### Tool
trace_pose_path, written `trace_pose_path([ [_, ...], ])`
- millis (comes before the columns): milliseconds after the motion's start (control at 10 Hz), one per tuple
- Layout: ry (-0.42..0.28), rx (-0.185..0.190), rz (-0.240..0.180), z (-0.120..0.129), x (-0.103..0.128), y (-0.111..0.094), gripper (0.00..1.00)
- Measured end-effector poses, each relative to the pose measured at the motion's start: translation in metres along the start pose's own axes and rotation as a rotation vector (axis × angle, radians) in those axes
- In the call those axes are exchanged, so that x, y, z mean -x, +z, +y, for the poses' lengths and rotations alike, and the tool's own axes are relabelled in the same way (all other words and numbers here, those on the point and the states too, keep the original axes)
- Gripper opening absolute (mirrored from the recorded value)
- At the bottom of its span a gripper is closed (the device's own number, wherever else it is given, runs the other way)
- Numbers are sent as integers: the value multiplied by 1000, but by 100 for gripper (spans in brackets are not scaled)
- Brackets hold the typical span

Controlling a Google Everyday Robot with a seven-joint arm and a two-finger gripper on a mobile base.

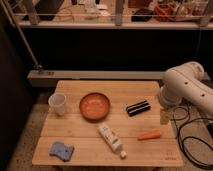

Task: Pick up the ceramic bowl

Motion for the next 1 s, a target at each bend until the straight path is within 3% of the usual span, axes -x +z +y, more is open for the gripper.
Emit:
trace_pose_path([
  [500, -4, 0, 3, 1, 0, 0, 80],
  [700, -65, -56, 18, -7, 14, -5, 80],
  [1000, -97, -83, 27, -11, 20, -7, 80],
])
